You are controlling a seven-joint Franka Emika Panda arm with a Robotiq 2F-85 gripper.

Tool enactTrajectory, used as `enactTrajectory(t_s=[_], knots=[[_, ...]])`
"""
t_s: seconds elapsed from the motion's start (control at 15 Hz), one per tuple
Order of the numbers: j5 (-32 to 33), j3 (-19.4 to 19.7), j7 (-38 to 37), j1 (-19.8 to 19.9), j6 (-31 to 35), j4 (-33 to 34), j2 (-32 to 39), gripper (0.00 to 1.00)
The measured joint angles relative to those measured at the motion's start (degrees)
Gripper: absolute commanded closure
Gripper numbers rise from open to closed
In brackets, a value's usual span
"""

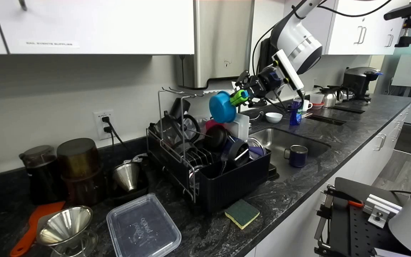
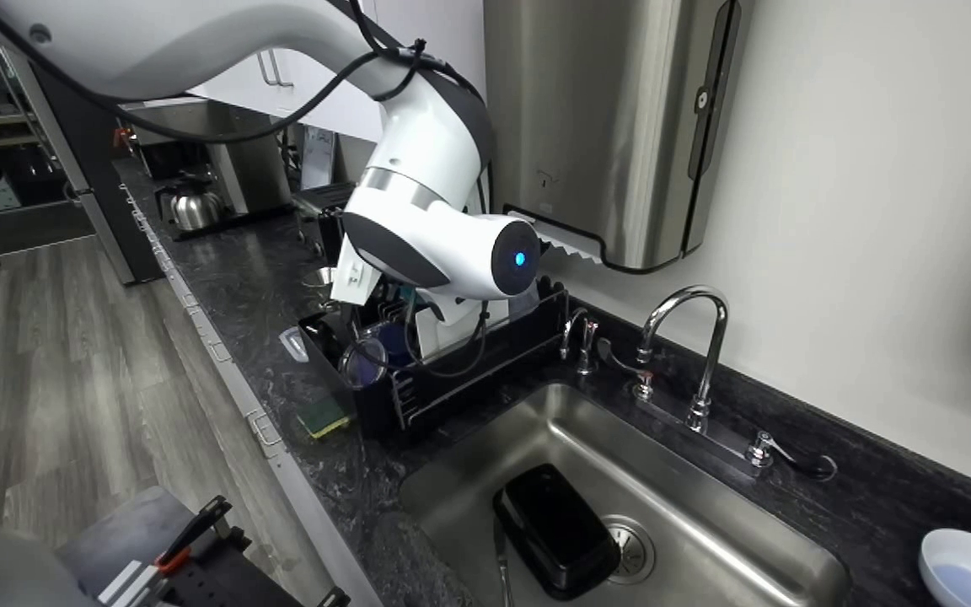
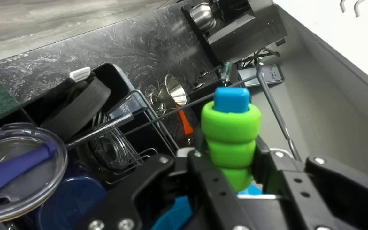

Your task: Put the blue pan on the the dish dryer

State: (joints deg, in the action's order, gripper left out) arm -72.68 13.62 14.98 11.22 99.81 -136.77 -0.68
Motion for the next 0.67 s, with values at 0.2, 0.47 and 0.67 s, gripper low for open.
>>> enactTrajectory(t_s=[0.2,0.47,0.67], knots=[[0.0,0.4,0.0,0.1,-0.1,0.0,0.3,0.92],[0.0,0.9,0.0,0.3,-1.3,0.0,1.1,0.92],[0.0,1.2,0.0,0.8,-3.4,0.0,1.6,0.92]])
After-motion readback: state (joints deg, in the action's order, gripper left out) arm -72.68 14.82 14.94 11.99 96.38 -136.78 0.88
